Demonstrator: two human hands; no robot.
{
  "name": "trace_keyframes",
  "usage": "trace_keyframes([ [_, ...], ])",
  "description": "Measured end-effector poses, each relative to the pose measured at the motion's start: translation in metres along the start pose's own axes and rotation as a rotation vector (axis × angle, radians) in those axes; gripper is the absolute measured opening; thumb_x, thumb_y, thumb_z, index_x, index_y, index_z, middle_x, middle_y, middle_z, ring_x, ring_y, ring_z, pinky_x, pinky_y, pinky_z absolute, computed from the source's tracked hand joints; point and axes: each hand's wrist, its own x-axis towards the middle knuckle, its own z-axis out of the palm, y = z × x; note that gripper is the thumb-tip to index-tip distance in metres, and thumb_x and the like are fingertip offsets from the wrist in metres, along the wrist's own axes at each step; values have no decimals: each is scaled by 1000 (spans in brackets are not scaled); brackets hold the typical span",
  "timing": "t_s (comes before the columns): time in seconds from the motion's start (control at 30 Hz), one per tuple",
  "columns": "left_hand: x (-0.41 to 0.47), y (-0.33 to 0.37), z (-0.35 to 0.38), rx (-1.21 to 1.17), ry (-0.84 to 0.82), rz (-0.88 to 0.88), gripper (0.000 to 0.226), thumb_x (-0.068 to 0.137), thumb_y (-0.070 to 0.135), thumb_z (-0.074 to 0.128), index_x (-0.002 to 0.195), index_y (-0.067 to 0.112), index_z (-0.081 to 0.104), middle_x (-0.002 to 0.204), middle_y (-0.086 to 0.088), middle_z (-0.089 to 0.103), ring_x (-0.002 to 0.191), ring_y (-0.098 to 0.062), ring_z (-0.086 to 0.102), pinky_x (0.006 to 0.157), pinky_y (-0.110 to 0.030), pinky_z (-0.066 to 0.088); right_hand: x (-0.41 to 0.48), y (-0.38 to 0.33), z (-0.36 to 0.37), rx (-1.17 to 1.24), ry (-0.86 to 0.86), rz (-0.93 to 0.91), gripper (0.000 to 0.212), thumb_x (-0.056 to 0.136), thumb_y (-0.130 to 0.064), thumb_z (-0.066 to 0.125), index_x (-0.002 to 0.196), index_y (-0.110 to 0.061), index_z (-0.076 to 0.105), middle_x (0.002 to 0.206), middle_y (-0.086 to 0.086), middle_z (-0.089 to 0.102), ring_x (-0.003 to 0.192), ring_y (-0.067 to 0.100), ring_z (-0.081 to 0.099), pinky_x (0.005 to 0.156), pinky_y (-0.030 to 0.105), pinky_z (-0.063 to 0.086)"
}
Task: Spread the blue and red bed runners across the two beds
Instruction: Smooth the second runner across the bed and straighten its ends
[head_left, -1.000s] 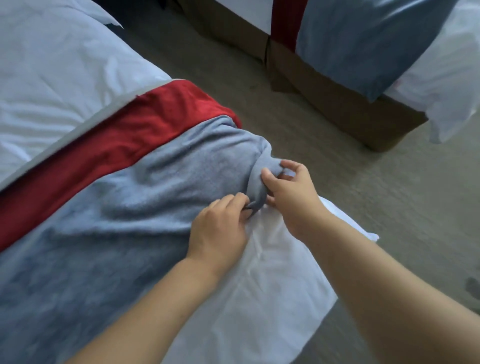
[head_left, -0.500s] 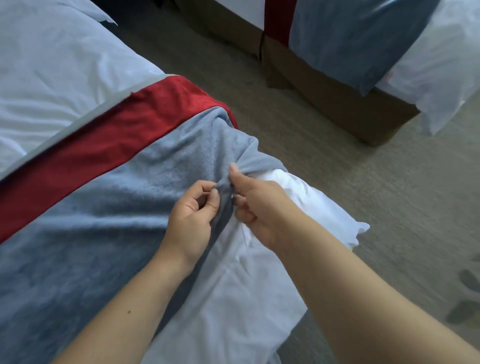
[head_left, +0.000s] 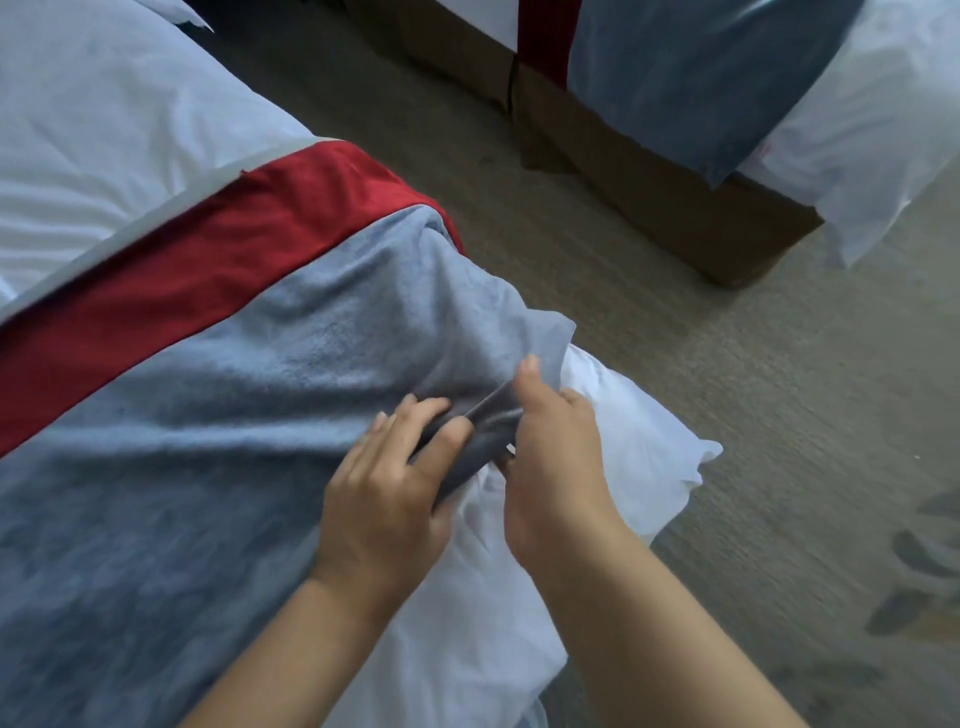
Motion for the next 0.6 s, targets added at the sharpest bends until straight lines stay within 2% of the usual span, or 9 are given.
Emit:
trace_keyframes([
  [0.1,3,6,-7,26,70,72,29,90,12,56,117,20,60,131,-6,68,124,-30,65,107,-56,47,-13,9,-5,114,62,-165,15,106,-34,48,117,-36,57,103,5,74,96,20,72,92,39,57],
  [0.17,2,10,-13,21,83,87,33,83,8,63,114,17,67,131,-6,68,125,-29,64,108,-56,46,-23,15,-7,58,122,-348,21,106,-22,52,104,-35,68,84,4,70,79,17,67,81,32,56],
  [0.23,-4,11,-13,20,21,60,37,76,10,64,112,14,73,132,-5,68,127,-30,63,109,-55,46,-24,23,-14,-122,221,-558,15,100,-20,64,95,-30,74,79,-1,69,70,11,62,71,27,53],
  [0.3,-15,8,-7,15,-119,16,47,72,17,59,116,15,74,137,-5,66,133,-32,58,112,-54,43,-15,34,-29,-425,318,-714,11,92,-19,74,92,-29,74,82,-3,67,68,12,60,69,27,52],
  [0.37,-26,4,4,39,-253,27,54,72,21,54,123,18,73,142,-6,63,136,-34,54,113,-55,41,-2,42,-44,-682,402,-762,16,87,-15,79,89,-31,74,80,-5,62,71,12,60,71,29,50],
  [0.43,-37,3,12,83,-281,72,51,83,14,47,129,19,69,145,-8,60,137,-37,53,110,-59,43,0,43,-51,-762,431,-797,19,84,-14,82,84,-31,74,75,-6,58,68,11,59,69,28,49],
  [0.47,-40,2,14,94,-247,77,49,94,9,38,134,21,64,146,-9,59,137,-38,53,108,-62,44,-2,39,-51,-730,416,-818,19,84,-14,83,83,-30,73,73,-6,58,65,11,58,67,27,50],
  [0.53,-41,-1,12,134,-178,55,54,108,10,14,142,25,53,147,-12,58,136,-39,53,108,-66,43,-11,24,-42,-478,318,-741,17,87,-16,81,87,-28,68,72,-1,63,63,10,61,67,30,55],
  [0.6,-40,-6,5,156,-157,4,57,110,14,7,147,29,46,148,-14,56,136,-39,54,108,-67,42,-18,12,-28,-158,221,-461,18,92,-22,75,104,-27,63,81,0,72,76,12,71,74,32,60],
])
